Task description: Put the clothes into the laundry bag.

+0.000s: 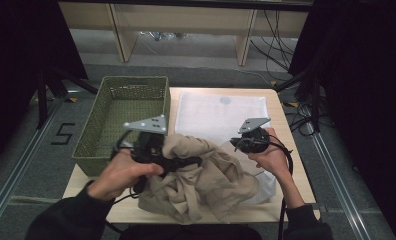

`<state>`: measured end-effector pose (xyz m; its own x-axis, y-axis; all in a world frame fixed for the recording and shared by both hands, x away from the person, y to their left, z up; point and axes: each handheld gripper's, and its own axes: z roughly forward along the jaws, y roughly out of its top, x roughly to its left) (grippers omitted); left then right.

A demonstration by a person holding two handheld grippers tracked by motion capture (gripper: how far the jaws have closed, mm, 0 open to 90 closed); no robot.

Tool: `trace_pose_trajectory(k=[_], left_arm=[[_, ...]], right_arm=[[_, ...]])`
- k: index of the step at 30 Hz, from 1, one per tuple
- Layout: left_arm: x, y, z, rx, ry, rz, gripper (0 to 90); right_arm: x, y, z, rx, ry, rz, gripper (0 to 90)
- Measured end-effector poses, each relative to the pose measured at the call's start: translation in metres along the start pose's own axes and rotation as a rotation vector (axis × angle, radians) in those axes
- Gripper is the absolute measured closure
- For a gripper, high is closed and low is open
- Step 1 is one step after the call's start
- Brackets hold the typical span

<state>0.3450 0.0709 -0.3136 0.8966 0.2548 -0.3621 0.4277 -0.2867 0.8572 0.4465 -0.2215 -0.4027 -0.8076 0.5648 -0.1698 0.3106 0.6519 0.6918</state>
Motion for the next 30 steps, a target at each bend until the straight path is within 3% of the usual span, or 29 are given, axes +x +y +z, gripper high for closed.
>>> trace_pose_trajectory(k=[5, 6, 7, 8, 9, 10, 12, 13, 15, 17, 19, 21, 22, 24, 26, 28, 29, 30], left_arm=[[0.016, -0.024, 0.062, 0.114, 0.047, 0.003, 72.5], [0.016, -0.024, 0.062, 0.114, 0.047, 0.003, 72.3], [0.024, -0.03, 0.082, 0.122, 0.047, -0.016, 72.3], [0.027, -0.033, 0.092, 0.135, 0.073, 0.003, 72.2], [0.027, -0.033, 0.092, 0.135, 0.073, 0.003, 72.1], [0.037, -0.041, 0.111, 0.192, 0.129, 0.034, 72.0], [0.044, -0.045, 0.119, 0.197, 0.138, 0.024, 71.8], [0.059, -0.055, 0.134, 0.214, 0.171, 0.006, 71.9], [0.072, -0.065, 0.146, 0.254, 0.241, -0.001, 71.5], [0.082, -0.072, 0.153, 0.246, 0.259, -0.04, 70.6], [0.079, -0.069, 0.153, 0.237, 0.25, -0.047, 69.8], [0.071, -0.059, 0.147, 0.22, 0.252, 0.007, 69.0], [0.066, -0.053, 0.145, 0.204, 0.263, 0.029, 68.8], [0.061, -0.047, 0.144, 0.18, 0.251, 0.037, 68.5], [0.066, -0.047, 0.151, 0.181, 0.259, 0.043, 68.5], [0.071, -0.051, 0.157, 0.193, 0.281, 0.031, 68.3], [0.083, -0.061, 0.17, 0.229, 0.34, 0.029, 67.4], [0.088, -0.066, 0.174, 0.237, 0.363, 0.014, 65.5]], right_arm=[[0.001, 0.002, -0.006, -0.02, -0.002, 0.005, 90.0], [0.001, 0.002, -0.006, -0.02, -0.002, 0.005, 90.0], [0.001, 0.004, -0.009, -0.026, -0.001, 0.014, 90.0], [0.002, 0.004, -0.01, -0.028, 0.001, 0.014, 90.0], [0.002, 0.004, -0.01, -0.028, 0.001, 0.014, 90.0], [0.003, 0.006, -0.012, -0.032, 0.001, 0.014, 90.0], [0.002, 0.007, -0.014, -0.027, 0.009, 0.003, 90.0], [0.003, 0.008, -0.016, -0.045, -0.013, -0.009, 90.0], [0.005, 0.01, -0.019, -0.04, -0.001, -0.004, 90.0], [0.005, 0.011, -0.023, -0.037, 0.013, -0.015, 90.0], [0.004, 0.011, -0.024, -0.045, 0.003, -0.033, 90.0], [0.006, 0.01, -0.026, -0.032, 0.008, -0.011, 90.0], [0.004, 0.011, -0.026, -0.047, 0.002, -0.029, 90.0], [0.005, 0.012, -0.028, -0.053, 0.01, -0.022, 90.0], [0.007, 0.013, -0.03, -0.051, 0.01, -0.022, 90.0], [0.007, 0.014, -0.031, -0.052, 0.006, -0.022, 90.0], [0.007, 0.014, -0.031, -0.05, 0.001, -0.028, 90.0], [0.007, 0.013, -0.031, -0.039, 0.003, -0.021, 90.0]])
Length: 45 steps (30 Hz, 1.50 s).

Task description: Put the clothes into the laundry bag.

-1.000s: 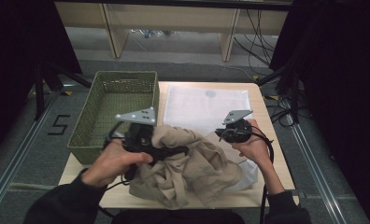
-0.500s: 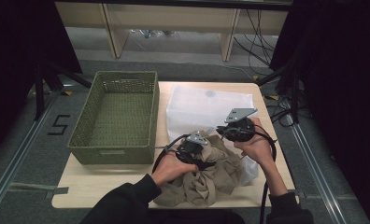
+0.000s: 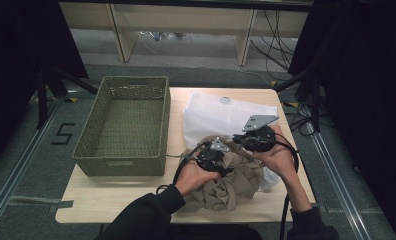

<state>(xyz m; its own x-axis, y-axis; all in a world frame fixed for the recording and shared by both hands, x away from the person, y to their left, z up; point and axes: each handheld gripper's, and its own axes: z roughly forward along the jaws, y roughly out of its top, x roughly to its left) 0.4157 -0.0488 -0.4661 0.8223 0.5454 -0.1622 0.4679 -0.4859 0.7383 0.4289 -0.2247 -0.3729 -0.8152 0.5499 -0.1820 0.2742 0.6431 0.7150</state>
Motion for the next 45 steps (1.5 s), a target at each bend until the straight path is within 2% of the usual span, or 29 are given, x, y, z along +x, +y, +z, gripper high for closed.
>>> trace_pose_trajectory(k=[3, 4, 7, 8, 9, 10, 11, 13, 14, 16, 17, 19, 22, 23, 24, 25, 27, 28, 29, 31, 32, 34, 35, 37, 41, 42, 43, 44, 45], left_arm=[[0.0, -0.005, 0.003, 0.031, 0.006, 0.016, 57.2], [-0.006, -0.005, -0.004, 0.041, 0.0, 0.036, 42.1], [-0.016, -0.002, -0.028, 0.069, -0.043, 0.059, 25.5], [-0.019, -0.001, -0.038, 0.058, -0.053, 0.073, 22.7], [-0.022, 0.0, -0.048, 0.034, -0.057, 0.058, 21.4], [-0.022, 0.0, -0.048, 0.034, -0.057, 0.058, 20.0], [-0.025, 0.001, -0.068, 0.005, -0.045, 0.062, 17.6], [-0.021, 0.001, -0.087, -0.014, -0.039, 0.103, 16.7], [-0.021, 0.001, -0.087, -0.014, -0.039, 0.103, 16.7], [-0.004, 0.002, -0.104, -0.055, -0.012, 0.063, 16.0], [0.002, 0.003, -0.107, -0.091, -0.008, 0.006, 16.0], [0.017, 0.005, -0.106, -0.089, 0.041, 0.018, 17.3], [0.039, 0.008, -0.079, 0.02, 0.139, -0.015, 23.1], [0.039, 0.008, -0.079, 0.02, 0.139, -0.015, 21.1], [0.051, 0.007, -0.059, 0.065, 0.148, -0.03, 21.4], [0.051, 0.007, -0.059, 0.065, 0.148, -0.03, 22.4], [0.06, 0.007, -0.045, 0.092, 0.099, -0.06, 23.3], [0.063, 0.004, -0.031, 0.111, -0.042, -0.086, 36.7], [0.063, 0.004, -0.031, 0.111, -0.042, -0.086, 44.9], [0.055, 0.003, -0.025, 0.089, -0.145, -0.061, 61.3], [0.052, 0.003, -0.024, 0.084, -0.18, -0.075, 67.6], [0.042, 0.007, -0.026, 0.065, -0.178, -0.03, 76.5], [0.042, 0.007, -0.026, 0.065, -0.178, -0.03, 78.7], [0.027, 0.011, -0.03, 0.02, -0.186, -0.017, 81.2], [0.029, 0.018, -0.02, 0.005, -0.141, -0.054, 83.3], [0.032, 0.018, -0.016, 0.007, -0.093, -0.065, 83.3], [0.037, 0.02, -0.015, 0.049, -0.018, 0.0, 83.2], [0.04, 0.019, -0.012, 0.035, 0.06, -0.005, 82.9], [0.048, 0.019, -0.014, 0.05, 0.095, -0.009, 82.1]], right_arm=[[-0.002, -0.002, 0.002, 0.001, 0.005, -0.018, 90.0], [-0.004, -0.005, 0.002, 0.0, 0.0, -0.001, 90.0], [-0.005, -0.008, 0.003, -0.004, 0.0, 0.009, 90.0], [-0.005, -0.009, 0.002, -0.004, -0.002, 0.015, 90.0], [-0.006, -0.009, 0.001, -0.002, 0.006, 0.027, 90.0], [-0.006, -0.009, 0.001, -0.002, 0.006, 0.027, 90.0], [-0.008, -0.01, -0.001, 0.007, 0.012, 0.029, 90.0], [-0.008, -0.01, -0.001, 0.004, 0.007, 0.031, 90.0], [-0.007, -0.01, 0.0, 0.006, 0.008, 0.027, 90.0], [-0.007, -0.009, 0.001, 0.006, 0.008, 0.012, 90.0], [-0.006, -0.009, 0.002, -0.009, 0.001, 0.004, 90.0], [-0.006, -0.008, 0.0, 0.001, 0.008, 0.013, 90.0], [-0.006, -0.008, 0.001, 0.004, 0.01, 0.018, 90.0], [-0.006, -0.008, 0.001, 0.004, 0.01, 0.018, 90.0], [-0.005, -0.007, 0.002, 0.009, 0.008, 0.017, 90.0], [-0.005, -0.006, 0.002, 0.007, 0.009, 0.013, 90.0], [-0.005, -0.006, 0.002, 0.001, 0.002, 0.007, 90.0], [-0.005, -0.006, 0.003, 0.005, 0.007, 0.011, 90.0], [-0.006, -0.007, 0.004, 0.002, -0.001, 0.007, 90.0], [-0.006, -0.007, 0.006, 0.006, 0.001, 0.005, 90.0], [-0.006, -0.008, 0.008, 0.001, -0.002, 0.012, 90.0], [-0.007, -0.008, 0.01, -0.011, -0.007, 0.006, 90.0], [-0.006, -0.008, 0.01, -0.003, -0.004, 0.029, 90.0], [-0.004, -0.006, 0.011, -0.01, -0.008, 0.015, 90.0], [0.002, 0.001, 0.007, -0.03, 0.002, 0.013, 90.0], [0.003, 0.003, 0.007, -0.037, 0.002, -0.001, 90.0], [0.004, 0.004, 0.006, -0.033, 0.008, -0.003, 90.0], [0.004, 0.004, 0.005, -0.032, -0.001, -0.008, 90.0], [0.004, 0.004, 0.004, -0.03, 0.004, -0.012, 90.0]])
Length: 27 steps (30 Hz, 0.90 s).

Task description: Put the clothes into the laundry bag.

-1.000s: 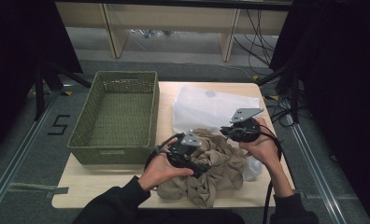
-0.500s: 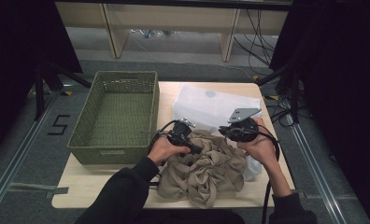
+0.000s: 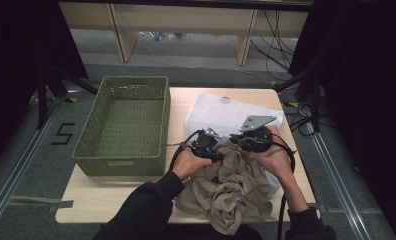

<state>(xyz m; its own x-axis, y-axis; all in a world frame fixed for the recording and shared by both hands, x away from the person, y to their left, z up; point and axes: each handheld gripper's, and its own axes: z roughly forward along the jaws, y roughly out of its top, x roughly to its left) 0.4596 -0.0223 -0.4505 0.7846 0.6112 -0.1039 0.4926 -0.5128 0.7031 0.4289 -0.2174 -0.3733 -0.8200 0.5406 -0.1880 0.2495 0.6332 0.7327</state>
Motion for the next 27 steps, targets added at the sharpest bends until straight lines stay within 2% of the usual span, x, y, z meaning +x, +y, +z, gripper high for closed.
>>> trace_pose_trajectory(k=[1, 2, 3, 4, 5, 6, 7, 8, 9, 10, 11, 12, 14, 15, 17, 18, 19, 20, 21, 22, 23, 24, 25, 26, 27], left_arm=[[0.006, -0.001, 0.001, -0.026, -0.004, -0.064, 81.6], [0.006, -0.001, 0.001, -0.026, -0.004, -0.064, 80.0], [0.013, -0.003, -0.003, -0.041, -0.004, -0.118, 76.3], [0.013, -0.003, -0.003, -0.041, -0.004, -0.118, 70.4], [0.014, -0.004, -0.009, -0.033, -0.012, -0.1, 70.4], [0.012, -0.005, -0.017, -0.041, -0.009, -0.103, 62.5], [0.007, -0.006, -0.032, -0.037, 0.006, -0.105, 45.2], [0.004, -0.007, -0.04, -0.028, 0.01, -0.094, 38.8], [0.004, -0.007, -0.04, -0.028, 0.01, -0.094, 35.6], [-0.004, -0.012, -0.054, -0.025, 0.029, -0.059, 33.4], [-0.006, -0.015, -0.059, -0.011, 0.046, -0.039, 30.5], [-0.006, -0.015, -0.059, -0.011, 0.046, -0.039, 28.2], [-0.004, -0.024, -0.056, 0.021, 0.091, -0.011, 22.7], [-0.002, -0.027, -0.051, 0.047, 0.094, -0.024, 22.1], [0.001, -0.03, -0.046, 0.062, 0.111, -0.026, 22.9], [0.005, -0.037, -0.032, 0.087, 0.102, -0.057, 25.4], [0.005, -0.037, -0.032, 0.087, 0.102, -0.057, 31.6], [0.006, -0.043, -0.02, 0.111, 0.031, -0.064, 44.2], [0.003, -0.045, -0.019, 0.104, 0.01, -0.014, 64.3], [-0.003, -0.044, -0.018, 0.073, 0.015, -0.01, 74.1], [-0.003, -0.044, -0.018, 0.073, 0.015, -0.01, 79.7], [-0.01, -0.041, -0.019, 0.041, 0.002, -0.009, 79.7], [-0.017, -0.032, -0.023, -0.009, -0.041, -0.001, 83.0], [-0.021, -0.027, -0.024, -0.028, -0.036, 0.002, 83.1], [-0.021, -0.022, -0.023, -0.04, -0.041, 0.02, 83.2]], right_arm=[[0.001, 0.0, -0.001, 0.004, 0.005, 0.011, 90.0], [0.001, 0.0, -0.001, 0.004, 0.005, 0.011, 90.0], [0.0, -0.002, -0.003, 0.005, 0.003, -0.001, 90.0], [0.0, -0.002, -0.003, 0.005, 0.003, -0.001, 90.0], [0.0, -0.002, -0.005, 0.005, 0.003, 0.007, 90.0], [0.0, -0.003, -0.006, 0.005, 0.007, 0.011, 90.0], [-0.002, -0.004, -0.006, 0.003, -0.005, 0.017, 90.0], [-0.003, -0.005, -0.006, 0.006, -0.001, 0.011, 90.0], [-0.003, -0.005, -0.006, 0.006, -0.001, 0.011, 90.0], [-0.003, -0.006, -0.005, 0.007, 0.0, 0.015, 90.0], [-0.002, -0.006, -0.005, 0.012, 0.007, 0.023, 90.0], [-0.002, -0.006, -0.005, 0.012, 0.007, 0.023, 90.0], [0.0, -0.005, -0.005, 0.015, -0.003, 0.016, 90.0], [0.0, -0.004, -0.004, 0.011, -0.001, 0.003, 90.0], [0.0, -0.004, -0.004, 0.006, 0.0, -0.007, 90.0], [0.002, -0.003, -0.003, 0.018, 0.002, 0.007, 90.0], [0.002, -0.003, -0.003, 0.018, 0.002, 0.007, 90.0], [0.002, -0.003, -0.002, 0.02, 0.005, 0.001, 90.0], [0.003, -0.003, -0.001, 0.019, 0.007, -0.008, 90.0], [0.003, -0.002, 0.001, 0.015, 0.002, 0.005, 90.0], [0.003, -0.002, 0.001, 0.015, 0.002, 0.005, 90.0], [0.004, -0.001, 0.003, 0.022, 0.01, -0.001, 90.0], [0.008, 0.001, 0.008, 0.011, 0.014, -0.009, 90.0], [0.009, 0.002, 0.008, 0.017, 0.037, -0.007, 90.0], [0.01, 0.003, 0.009, 0.014, 0.033, -0.008, 90.0]])
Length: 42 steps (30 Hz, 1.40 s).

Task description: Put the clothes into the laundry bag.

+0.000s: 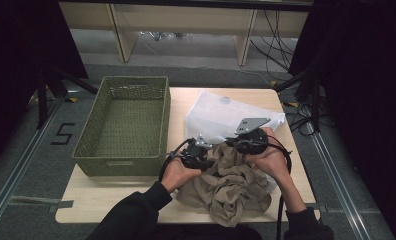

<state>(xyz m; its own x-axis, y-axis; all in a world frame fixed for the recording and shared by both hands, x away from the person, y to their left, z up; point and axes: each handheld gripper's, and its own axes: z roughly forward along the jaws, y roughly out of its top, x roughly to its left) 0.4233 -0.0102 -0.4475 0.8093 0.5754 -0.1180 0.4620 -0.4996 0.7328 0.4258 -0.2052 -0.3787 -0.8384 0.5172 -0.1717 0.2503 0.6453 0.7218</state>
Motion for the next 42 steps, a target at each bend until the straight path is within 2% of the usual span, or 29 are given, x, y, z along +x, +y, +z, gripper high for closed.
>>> trace_pose_trajectory(k=[1, 2, 3, 5, 6, 7, 8, 9, 10, 11, 13, 14, 16, 19, 22, 25, 28, 29, 30, 31, 32, 33, 34, 35, 36, 37, 38, 40, 42], left_arm=[[0.001, 0.004, 0.002, -0.009, 0.003, -0.006, 83.2], [0.001, 0.004, 0.002, -0.009, 0.003, -0.006, 83.2], [0.006, 0.01, 0.01, -0.032, 0.009, -0.041, 83.0], [0.012, 0.01, 0.014, -0.018, 0.019, -0.04, 80.9], [0.015, 0.008, 0.022, -0.042, 0.038, -0.102, 76.6], [0.022, 0.006, 0.025, 0.011, 0.045, -0.08, 76.6], [0.026, 0.003, 0.028, 0.03, 0.052, -0.096, 61.8], [0.031, -0.002, 0.025, 0.043, 0.04, -0.147, 55.7], [0.031, -0.002, 0.025, 0.043, 0.04, -0.147, 49.0], [0.03, -0.003, 0.019, 0.024, 0.042, -0.175, 49.0], [0.025, -0.003, -0.008, -0.015, 0.007, -0.179, 36.0], [0.025, -0.003, -0.008, -0.015, 0.007, -0.179, 31.3], [0.024, -0.006, -0.025, -0.038, -0.09, -0.235, 27.7], [0.019, -0.014, -0.038, 0.008, -0.058, -0.172, 23.3], [0.011, -0.03, -0.036, 0.046, -0.109, -0.175, 19.8], [0.01, -0.037, -0.03, 0.119, -0.087, -0.112, 18.3], [0.011, -0.041, -0.02, 0.157, -0.054, -0.104, 19.8], [0.013, -0.046, -0.008, 0.159, -0.059, -0.091, 30.3], [0.013, -0.046, -0.008, 0.159, -0.059, -0.091, 43.8], [0.011, -0.047, 0.001, 0.133, -0.057, -0.065, 53.3], [0.011, -0.047, 0.001, 0.133, -0.057, -0.065, 63.5], [0.012, -0.045, 0.001, 0.12, -0.069, -0.073, 63.5], [0.012, -0.038, -0.006, 0.089, -0.062, -0.037, 76.2], [0.012, -0.038, -0.006, 0.089, -0.062, -0.037, 77.2], [0.007, -0.034, -0.009, 0.044, -0.039, -0.042, 77.7], [0.0, -0.023, -0.018, -0.003, -0.051, -0.039, 77.9], [0.0, -0.023, -0.018, -0.003, -0.051, -0.039, 78.1], [-0.008, -0.001, -0.024, -0.095, -0.052, -0.052, 78.2], [-0.006, 0.008, -0.017, -0.102, -0.035, -0.047, 78.1]], right_arm=[[0.0, 0.001, -0.001, -0.003, 0.012, -0.022, 90.0], [0.0, 0.001, -0.001, -0.003, 0.012, -0.022, 90.0], [0.001, 0.001, -0.006, -0.011, 0.013, -0.022, 90.0], [0.001, 0.002, -0.012, -0.015, 0.006, -0.003, 90.0], [0.0, 0.002, -0.014, -0.022, 0.005, -0.01, 90.0], [0.0, 0.002, -0.014, -0.022, 0.005, -0.01, 90.0], [-0.001, 0.002, -0.016, -0.023, -0.004, -0.001, 90.0], [-0.001, 0.0, -0.017, -0.021, -0.003, 0.003, 90.0], [-0.001, 0.0, -0.017, -0.021, -0.003, 0.003, 90.0], [-0.002, -0.001, -0.017, -0.021, 0.003, -0.001, 90.0], [-0.005, -0.004, -0.015, -0.022, -0.002, -0.007, 90.0], [-0.006, -0.005, -0.016, -0.018, -0.002, 0.005, 90.0], [-0.006, -0.005, -0.016, -0.018, -0.003, 0.007, 90.0], [-0.003, -0.003, -0.016, -0.011, -0.009, -0.001, 90.0], [-0.003, -0.002, -0.016, -0.008, -0.006, -0.009, 90.0], [-0.002, -0.002, -0.015, -0.003, -0.004, -0.001, 90.0], [-0.002, -0.003, -0.014, -0.005, -0.003, -0.006, 90.0], [-0.001, -0.003, -0.014, 0.003, -0.001, 0.002, 90.0], [-0.002, -0.003, -0.013, -0.001, -0.002, -0.009, 90.0], [-0.002, -0.002, -0.013, -0.002, 0.0, -0.007, 90.0], [-0.002, -0.002, -0.013, -0.002, 0.0, -0.007, 90.0], [-0.001, -0.002, -0.013, 0.002, 0.0, 0.002, 90.0], [0.0, -0.002, -0.013, 0.002, 0.009, -0.02, 90.0], [0.0, -0.002, -0.013, 0.002, 0.009, -0.02, 90.0], [0.002, 0.0, -0.016, -0.005, 0.008, -0.032, 90.0], [0.003, 0.001, -0.018, -0.01, 0.007, -0.024, 90.0], [0.003, 0.001, -0.018, -0.01, 0.007, -0.024, 90.0], [0.006, 0.004, -0.02, -0.018, 0.015, -0.04, 90.0], [0.007, 0.004, -0.02, -0.02, 0.015, -0.035, 90.0]])
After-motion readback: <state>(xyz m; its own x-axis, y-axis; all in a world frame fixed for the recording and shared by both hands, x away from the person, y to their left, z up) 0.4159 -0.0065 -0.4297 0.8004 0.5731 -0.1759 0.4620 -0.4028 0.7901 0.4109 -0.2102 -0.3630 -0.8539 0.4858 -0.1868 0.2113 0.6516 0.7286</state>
